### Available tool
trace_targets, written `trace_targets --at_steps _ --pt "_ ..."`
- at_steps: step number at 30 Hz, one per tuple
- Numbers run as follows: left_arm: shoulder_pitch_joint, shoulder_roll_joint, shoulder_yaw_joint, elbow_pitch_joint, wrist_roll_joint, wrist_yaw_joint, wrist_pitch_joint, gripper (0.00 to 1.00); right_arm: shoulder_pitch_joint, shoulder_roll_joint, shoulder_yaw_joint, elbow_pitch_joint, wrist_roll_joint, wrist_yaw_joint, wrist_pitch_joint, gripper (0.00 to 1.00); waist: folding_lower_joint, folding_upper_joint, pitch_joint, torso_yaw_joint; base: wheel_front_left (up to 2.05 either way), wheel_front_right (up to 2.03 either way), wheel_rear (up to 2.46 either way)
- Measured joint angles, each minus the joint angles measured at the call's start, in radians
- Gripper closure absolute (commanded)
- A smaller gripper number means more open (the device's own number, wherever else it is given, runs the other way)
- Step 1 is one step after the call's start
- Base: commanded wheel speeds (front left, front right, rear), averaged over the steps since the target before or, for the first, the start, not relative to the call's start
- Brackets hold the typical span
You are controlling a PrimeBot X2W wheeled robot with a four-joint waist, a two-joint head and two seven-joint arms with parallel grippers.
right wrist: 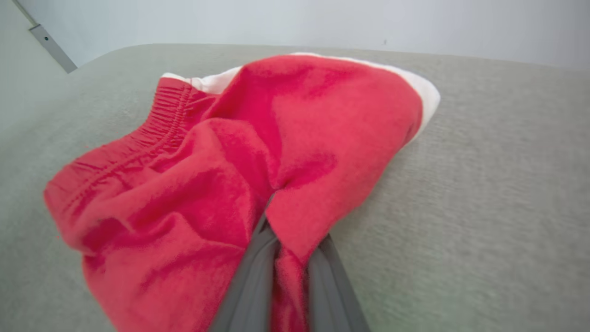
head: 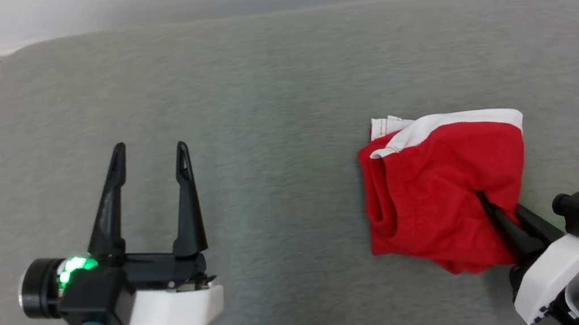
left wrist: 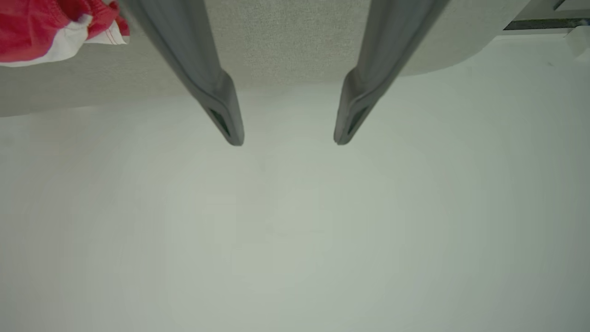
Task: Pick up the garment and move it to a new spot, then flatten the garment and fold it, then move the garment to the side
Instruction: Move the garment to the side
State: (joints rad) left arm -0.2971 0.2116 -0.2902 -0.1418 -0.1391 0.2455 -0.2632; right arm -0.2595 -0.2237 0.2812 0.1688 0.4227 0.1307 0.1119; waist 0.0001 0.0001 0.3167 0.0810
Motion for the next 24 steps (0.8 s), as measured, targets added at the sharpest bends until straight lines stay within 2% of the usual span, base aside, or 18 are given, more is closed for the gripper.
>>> trace_targets --at_steps 9,13,18,24 --pt "-0.027 0.027 -0.010 -0.002 0.017 -0.032 0.000 0.00 0.001 -0.076 -0.006 0.005 0.024 0.001 -0.025 1.00 0.0000 0.0000 0.007 -0.231 0.00 0.00 0.00" --pt "-0.065 0.026 -0.033 -0.003 0.025 -0.049 0.007 0.00 -0.055 -0.153 0.005 0.026 0.029 0.001 -0.044 1.00 -0.0001 0.0000 0.036 -0.301 0.00 0.00 0.00" --pt "-0.114 0.018 -0.064 0.005 0.034 -0.067 0.016 0.00 -0.138 -0.286 0.004 0.091 0.051 0.001 -0.070 1.00 0.0000 0.0000 0.103 -0.325 0.00 0.00 0.00" --pt "-0.177 0.002 -0.094 0.010 0.052 -0.083 0.015 0.00 -0.222 -0.452 -0.054 0.216 0.078 0.001 -0.122 1.00 0.0000 0.0000 0.176 -0.303 0.00 0.00 0.00"
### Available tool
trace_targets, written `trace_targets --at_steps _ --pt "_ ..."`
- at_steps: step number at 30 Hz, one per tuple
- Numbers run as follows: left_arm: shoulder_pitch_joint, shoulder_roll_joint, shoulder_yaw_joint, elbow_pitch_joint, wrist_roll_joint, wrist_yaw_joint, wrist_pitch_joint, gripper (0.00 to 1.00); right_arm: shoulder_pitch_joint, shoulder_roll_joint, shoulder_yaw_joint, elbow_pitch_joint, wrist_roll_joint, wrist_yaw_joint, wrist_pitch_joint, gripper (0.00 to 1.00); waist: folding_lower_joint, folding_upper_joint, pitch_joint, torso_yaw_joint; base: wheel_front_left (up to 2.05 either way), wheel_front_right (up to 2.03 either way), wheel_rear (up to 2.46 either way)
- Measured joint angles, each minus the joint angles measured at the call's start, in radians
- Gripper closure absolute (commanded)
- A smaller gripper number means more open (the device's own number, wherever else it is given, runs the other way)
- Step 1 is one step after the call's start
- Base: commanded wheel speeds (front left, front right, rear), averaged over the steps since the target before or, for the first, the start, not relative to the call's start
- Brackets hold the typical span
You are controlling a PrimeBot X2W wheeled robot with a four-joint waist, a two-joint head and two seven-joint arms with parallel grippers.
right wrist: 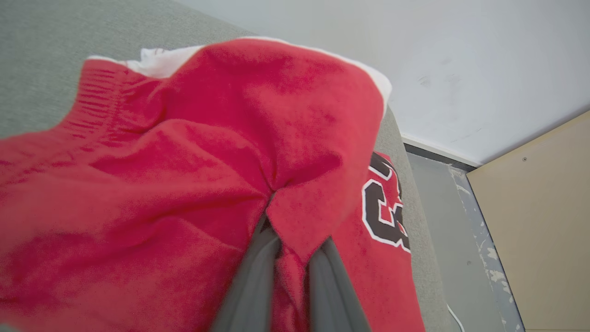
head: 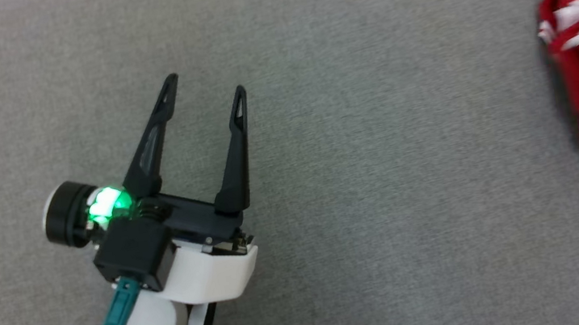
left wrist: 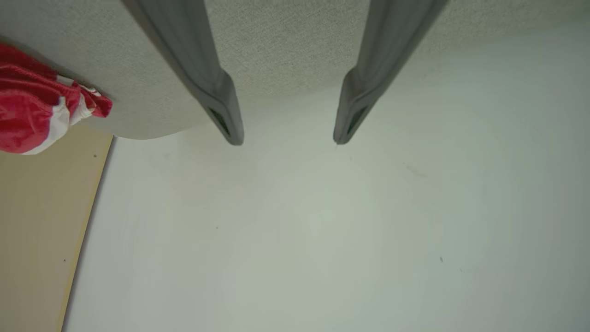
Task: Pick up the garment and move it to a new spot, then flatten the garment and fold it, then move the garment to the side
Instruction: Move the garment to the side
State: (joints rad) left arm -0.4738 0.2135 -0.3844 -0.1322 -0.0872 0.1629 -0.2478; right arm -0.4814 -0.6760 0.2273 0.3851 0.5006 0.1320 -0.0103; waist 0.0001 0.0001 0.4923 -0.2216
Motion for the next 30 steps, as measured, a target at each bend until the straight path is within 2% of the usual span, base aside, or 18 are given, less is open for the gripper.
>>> trace_targets --at_steps 4,7,8,9,10,11,17,22,26,30 --pt "-0.031 -0.003 -0.013 0.002 0.009 -0.008 0.000 0.00 -0.043 -0.058 -0.038 0.113 0.014 0.000 -0.036 1.00 0.0000 0.0000 0.038 0.026 0.00 0.00 0.00" --pt "-0.046 -0.004 -0.017 0.002 0.014 -0.009 -0.001 0.00 -0.076 -0.063 -0.054 0.186 -0.006 0.000 -0.063 1.00 0.0000 0.0000 0.064 0.042 0.00 0.00 0.00" --pt "-0.050 -0.003 -0.018 0.002 0.015 -0.009 -0.001 0.00 -0.088 -0.058 -0.068 0.217 -0.012 0.000 -0.082 0.96 0.0000 0.0000 0.071 0.046 0.00 0.00 0.00" --pt "-0.053 -0.003 -0.018 0.003 0.015 -0.009 -0.001 0.00 -0.103 -0.053 -0.078 0.242 -0.022 0.000 -0.104 0.69 0.0000 0.0000 0.079 0.049 0.00 0.00 0.00" --pt "-0.054 -0.003 -0.018 0.004 0.015 -0.009 -0.001 0.00 -0.119 -0.048 -0.090 0.275 -0.038 0.000 -0.114 0.21 0.0000 0.0000 0.084 0.053 0.00 0.00 0.00" --pt "-0.055 -0.003 -0.019 0.004 0.015 -0.008 -0.001 0.00 -0.134 -0.039 -0.106 0.309 -0.048 0.000 -0.124 0.00 0.0000 -0.0001 0.089 0.055 0.00 0.00 0.00" --pt "-0.056 -0.002 -0.021 0.014 0.014 -0.007 -0.005 0.00 -0.178 0.040 -0.202 0.450 -0.128 0.000 -0.207 0.00 0.0000 0.0000 0.085 0.060 0.00 0.00 0.00" --pt "-0.040 0.004 -0.012 0.026 0.004 0.001 -0.008 0.00 -0.157 0.113 -0.298 0.471 -0.143 0.000 -0.239 0.00 0.0000 0.0000 0.046 0.054 0.00 0.00 0.00" --pt "0.000 0.013 0.003 0.032 -0.009 0.014 -0.009 0.00 -0.074 0.184 -0.368 0.374 -0.143 0.000 -0.248 0.00 -0.0001 -0.0001 0.001 0.047 0.00 0.00 0.00" --pt "0.055 0.029 0.029 0.042 -0.034 0.033 -0.009 0.00 0.049 0.272 -0.425 0.170 -0.152 0.000 -0.251 0.00 -0.0001 -0.0001 -0.051 0.039 0.00 0.00 0.00"
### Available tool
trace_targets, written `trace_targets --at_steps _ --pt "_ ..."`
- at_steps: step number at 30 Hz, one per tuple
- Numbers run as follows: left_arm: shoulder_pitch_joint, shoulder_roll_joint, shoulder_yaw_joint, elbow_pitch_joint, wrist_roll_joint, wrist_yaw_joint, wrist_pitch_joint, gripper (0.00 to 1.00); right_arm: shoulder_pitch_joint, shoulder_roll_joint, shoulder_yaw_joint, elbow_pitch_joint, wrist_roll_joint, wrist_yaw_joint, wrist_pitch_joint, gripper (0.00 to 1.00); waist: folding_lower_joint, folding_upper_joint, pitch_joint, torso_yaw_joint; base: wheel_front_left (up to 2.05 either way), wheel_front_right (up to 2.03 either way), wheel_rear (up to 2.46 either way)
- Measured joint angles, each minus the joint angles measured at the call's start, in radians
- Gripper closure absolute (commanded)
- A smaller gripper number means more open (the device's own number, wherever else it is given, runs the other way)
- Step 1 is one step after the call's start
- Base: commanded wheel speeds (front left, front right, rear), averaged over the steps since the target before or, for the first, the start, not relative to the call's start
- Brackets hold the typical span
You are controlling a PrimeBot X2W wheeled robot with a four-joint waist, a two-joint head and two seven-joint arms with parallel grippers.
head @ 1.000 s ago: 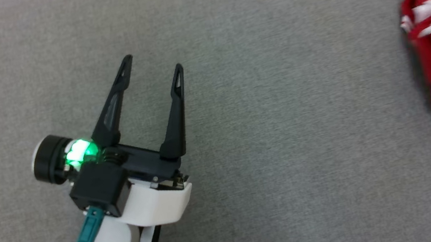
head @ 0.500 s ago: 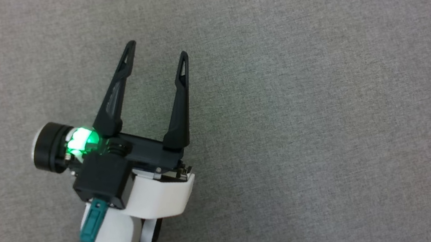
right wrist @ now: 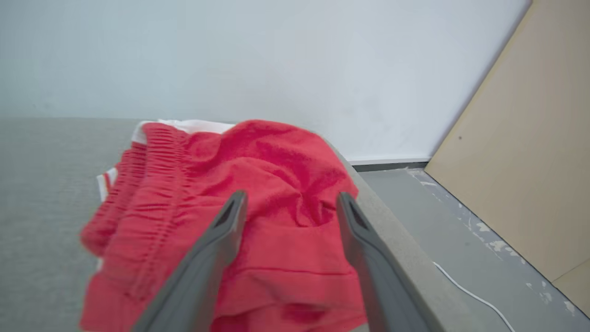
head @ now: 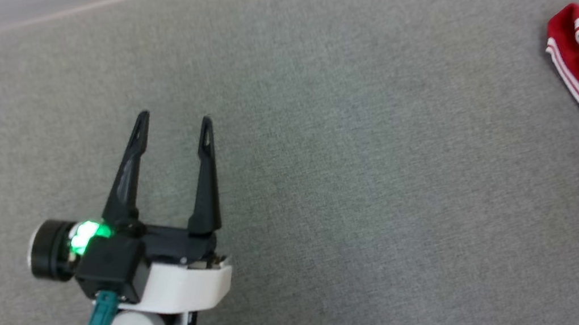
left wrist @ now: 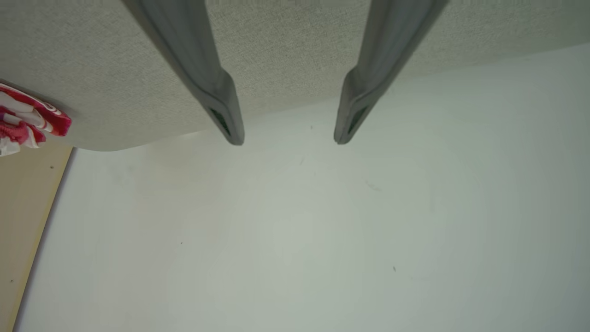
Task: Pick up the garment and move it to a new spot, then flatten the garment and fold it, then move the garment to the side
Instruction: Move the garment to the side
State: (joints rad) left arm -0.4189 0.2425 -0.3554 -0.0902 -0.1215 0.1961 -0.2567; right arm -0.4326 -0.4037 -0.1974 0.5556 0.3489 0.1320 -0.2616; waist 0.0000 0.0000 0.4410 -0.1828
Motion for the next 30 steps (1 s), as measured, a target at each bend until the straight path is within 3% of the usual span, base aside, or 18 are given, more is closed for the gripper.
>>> trace_targets --at_steps 7,13,19,30 --pt "0.096 0.025 0.045 0.018 -0.034 0.031 0.010 0.00 0.199 0.179 0.004 -0.331 -0.043 0.000 0.058 0.00 0.0000 0.0000 -0.085 0.004 0.00 0.00 0.00" --pt "0.159 0.026 0.080 0.041 -0.076 0.052 0.009 0.00 0.286 0.279 0.062 -0.535 -0.063 0.000 0.156 0.00 0.0000 0.0000 -0.128 0.055 0.00 0.00 0.00" --pt "0.204 0.024 0.114 0.056 -0.090 0.079 0.000 0.00 0.326 0.312 0.113 -0.648 -0.070 0.000 0.216 0.00 -0.0001 0.0000 -0.162 0.129 0.00 0.00 0.00" --pt "0.300 0.032 0.097 0.080 -0.091 0.068 -0.002 0.00 0.435 0.338 0.100 -0.723 -0.108 0.000 0.297 0.00 -0.0001 0.0000 -0.262 0.202 0.00 0.00 0.00"
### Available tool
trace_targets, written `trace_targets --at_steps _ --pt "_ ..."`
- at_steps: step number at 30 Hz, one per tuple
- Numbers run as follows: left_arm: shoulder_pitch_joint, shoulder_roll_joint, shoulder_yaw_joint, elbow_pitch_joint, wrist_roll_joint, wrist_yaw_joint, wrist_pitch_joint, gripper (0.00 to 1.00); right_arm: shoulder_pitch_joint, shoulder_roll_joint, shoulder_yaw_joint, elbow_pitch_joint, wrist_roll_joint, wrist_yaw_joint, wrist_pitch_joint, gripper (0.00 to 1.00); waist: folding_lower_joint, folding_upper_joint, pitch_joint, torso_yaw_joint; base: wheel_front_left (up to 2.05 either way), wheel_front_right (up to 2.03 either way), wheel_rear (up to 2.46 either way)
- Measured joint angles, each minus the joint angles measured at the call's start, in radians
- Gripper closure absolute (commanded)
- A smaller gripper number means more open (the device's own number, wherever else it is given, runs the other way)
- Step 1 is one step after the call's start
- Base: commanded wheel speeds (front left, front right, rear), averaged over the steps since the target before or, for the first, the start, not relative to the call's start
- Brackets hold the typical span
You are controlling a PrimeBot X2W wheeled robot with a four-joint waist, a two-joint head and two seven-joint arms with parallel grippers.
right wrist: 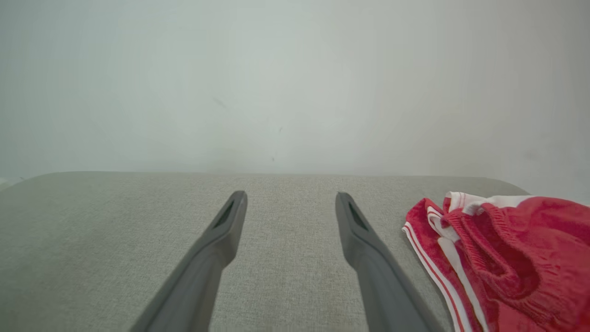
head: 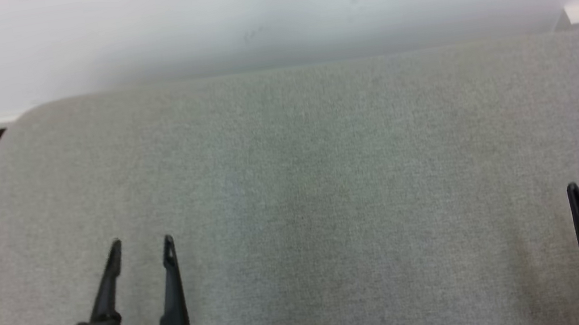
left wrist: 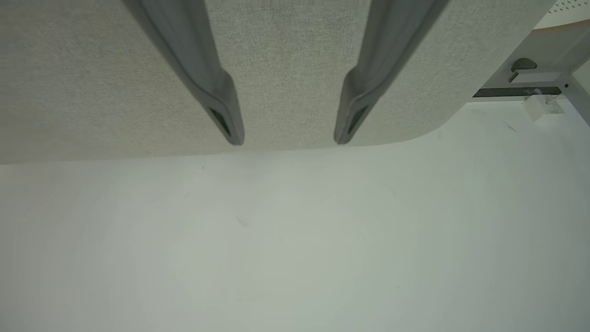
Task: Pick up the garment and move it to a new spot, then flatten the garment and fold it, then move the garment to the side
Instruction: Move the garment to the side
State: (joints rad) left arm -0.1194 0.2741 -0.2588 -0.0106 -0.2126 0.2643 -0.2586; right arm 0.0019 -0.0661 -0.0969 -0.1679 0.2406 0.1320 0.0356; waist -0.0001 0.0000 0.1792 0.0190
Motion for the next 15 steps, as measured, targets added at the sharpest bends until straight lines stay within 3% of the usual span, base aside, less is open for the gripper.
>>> trace_targets --at_steps 15 --pt "0.070 0.013 -0.019 0.022 -0.010 -0.007 0.011 0.00 0.121 0.013 0.004 -0.082 -0.003 0.000 0.062 0.00 -0.0001 0.0001 -0.107 -0.006 0.00 0.00 0.00"
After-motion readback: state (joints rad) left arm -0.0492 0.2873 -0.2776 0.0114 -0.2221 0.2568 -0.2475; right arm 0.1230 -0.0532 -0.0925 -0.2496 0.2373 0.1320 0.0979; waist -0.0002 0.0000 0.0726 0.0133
